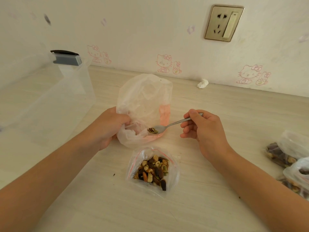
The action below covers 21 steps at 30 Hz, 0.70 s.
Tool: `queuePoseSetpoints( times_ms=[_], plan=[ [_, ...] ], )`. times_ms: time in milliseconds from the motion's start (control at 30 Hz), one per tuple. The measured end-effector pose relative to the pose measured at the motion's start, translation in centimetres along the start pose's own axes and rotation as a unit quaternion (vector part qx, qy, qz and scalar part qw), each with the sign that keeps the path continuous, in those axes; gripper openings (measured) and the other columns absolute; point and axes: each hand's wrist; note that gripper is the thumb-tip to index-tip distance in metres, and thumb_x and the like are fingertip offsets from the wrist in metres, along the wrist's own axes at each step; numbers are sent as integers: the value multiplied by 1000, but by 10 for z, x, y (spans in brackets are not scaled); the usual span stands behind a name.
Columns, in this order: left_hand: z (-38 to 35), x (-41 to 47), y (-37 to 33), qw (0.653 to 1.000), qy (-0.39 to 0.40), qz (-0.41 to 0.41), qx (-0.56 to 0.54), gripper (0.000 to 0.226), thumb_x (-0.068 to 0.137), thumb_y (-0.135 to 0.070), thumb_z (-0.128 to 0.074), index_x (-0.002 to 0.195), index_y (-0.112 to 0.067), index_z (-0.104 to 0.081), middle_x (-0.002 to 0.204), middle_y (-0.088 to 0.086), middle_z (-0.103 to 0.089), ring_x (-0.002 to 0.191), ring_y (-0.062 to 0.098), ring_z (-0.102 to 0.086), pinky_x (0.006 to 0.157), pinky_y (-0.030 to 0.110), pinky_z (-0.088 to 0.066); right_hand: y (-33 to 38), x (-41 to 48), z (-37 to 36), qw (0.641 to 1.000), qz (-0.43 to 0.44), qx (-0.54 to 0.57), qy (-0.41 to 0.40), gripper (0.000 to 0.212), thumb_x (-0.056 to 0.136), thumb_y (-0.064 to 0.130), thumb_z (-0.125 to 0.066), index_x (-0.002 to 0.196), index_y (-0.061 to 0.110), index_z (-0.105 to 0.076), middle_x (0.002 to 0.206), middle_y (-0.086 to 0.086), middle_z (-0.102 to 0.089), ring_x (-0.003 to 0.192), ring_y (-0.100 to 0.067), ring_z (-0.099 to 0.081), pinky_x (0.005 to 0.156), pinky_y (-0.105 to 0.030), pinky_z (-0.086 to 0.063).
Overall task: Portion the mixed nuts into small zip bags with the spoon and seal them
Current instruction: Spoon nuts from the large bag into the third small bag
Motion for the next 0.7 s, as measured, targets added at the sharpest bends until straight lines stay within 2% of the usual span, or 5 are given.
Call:
queuePoseSetpoints(
  times_ms=[133,300,433,633,700],
  plan=[
    [0,1,3,1000,14,5,-9,29,88,7,-54,93,-17,-69,69,-3,-74,56,11,-69,47,22,-52,1,1,1,999,-31,30,-3,26,106,15,-56,88,1,-69,65,-12,-69,49,-15,-60,48,-29,-57],
    [1,3,6,999,49,5,-23,22,89,-5,-64,109,-9,-72,93,12,-79,70,21,-75,53,29,-59,5,3,3,997,-40,60,-5,26,106,16,-55,89,2,-68,64,-12,-69,49,-14,-60,46,-28,-55],
    [4,3,2,998,52,-2,-25,46,83,-34,-72,122,-10,-68,103,12,-81,87,29,-79,66,42,-65,11,1,5,997,-22,73,0,25,105,16,-56,88,2,-68,63,-11,-68,47,-14,-59,44,-27,-54],
    [42,-20,-25,964,-8,-62,260,84,64,-93,-53,88,-17,-76,79,4,-76,65,24,-75,55,33,-58,21,-8,5,996,8,86,27,30,103,13,-54,79,4,-68,59,-11,-63,43,-16,-52,40,-26,-48],
    [52,-41,-28,943,66,-73,318,83,64,-98,-53,78,-19,-75,73,2,-73,60,23,-73,51,27,-53,23,-14,3,995,10,89,45,35,102,13,-55,71,8,-70,58,-11,-61,41,-16,-49,39,-27,-46]
  ],
)
Point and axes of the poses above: each hand's wrist, its own x-axis towards the middle knuckle, its own z-axis out of the back of the hand, y = z × x
